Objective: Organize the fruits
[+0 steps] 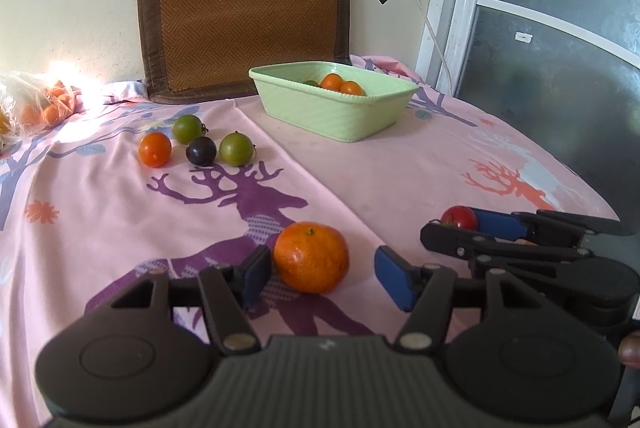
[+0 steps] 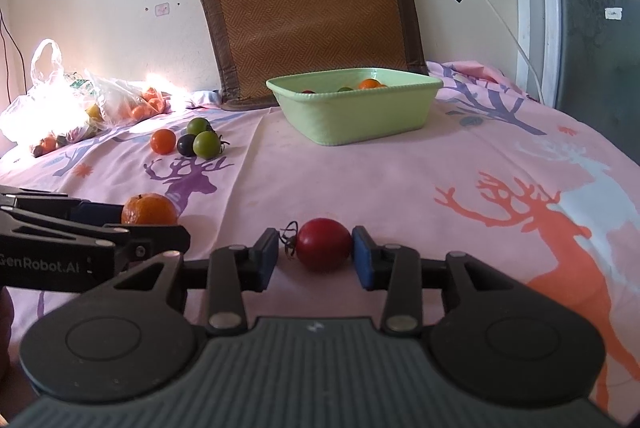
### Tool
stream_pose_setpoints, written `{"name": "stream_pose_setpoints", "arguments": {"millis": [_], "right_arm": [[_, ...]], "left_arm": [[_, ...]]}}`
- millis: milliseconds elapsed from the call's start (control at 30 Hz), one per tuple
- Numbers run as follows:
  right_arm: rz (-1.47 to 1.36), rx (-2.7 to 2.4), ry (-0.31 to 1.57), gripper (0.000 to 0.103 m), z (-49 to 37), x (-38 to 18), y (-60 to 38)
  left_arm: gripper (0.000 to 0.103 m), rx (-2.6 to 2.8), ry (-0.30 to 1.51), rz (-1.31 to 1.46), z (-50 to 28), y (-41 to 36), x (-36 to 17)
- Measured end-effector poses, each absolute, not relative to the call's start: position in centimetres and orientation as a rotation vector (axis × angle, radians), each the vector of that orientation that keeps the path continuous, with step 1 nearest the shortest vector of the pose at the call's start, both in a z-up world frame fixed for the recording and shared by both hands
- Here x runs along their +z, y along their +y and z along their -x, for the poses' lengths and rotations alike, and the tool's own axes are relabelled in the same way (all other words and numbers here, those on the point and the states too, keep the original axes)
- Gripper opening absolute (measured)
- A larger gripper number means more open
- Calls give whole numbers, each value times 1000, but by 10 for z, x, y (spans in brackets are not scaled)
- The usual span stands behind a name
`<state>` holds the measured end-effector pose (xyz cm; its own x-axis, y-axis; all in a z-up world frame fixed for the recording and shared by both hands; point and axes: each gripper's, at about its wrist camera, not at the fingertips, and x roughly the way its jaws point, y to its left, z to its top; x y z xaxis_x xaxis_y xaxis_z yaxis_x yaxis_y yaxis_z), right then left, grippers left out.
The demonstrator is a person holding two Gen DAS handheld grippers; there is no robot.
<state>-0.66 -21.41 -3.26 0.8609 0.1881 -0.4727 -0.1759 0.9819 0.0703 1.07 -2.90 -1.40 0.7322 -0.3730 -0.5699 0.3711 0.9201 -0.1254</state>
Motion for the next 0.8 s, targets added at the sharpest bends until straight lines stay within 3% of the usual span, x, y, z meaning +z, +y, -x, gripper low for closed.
{"name": "stream_pose_setpoints", "arguments": {"millis": [800], "right_arm": [[-23, 190, 499, 44, 7, -32, -214]], "left_arm": [[65, -408, 627, -6, -10, -29, -15]]}}
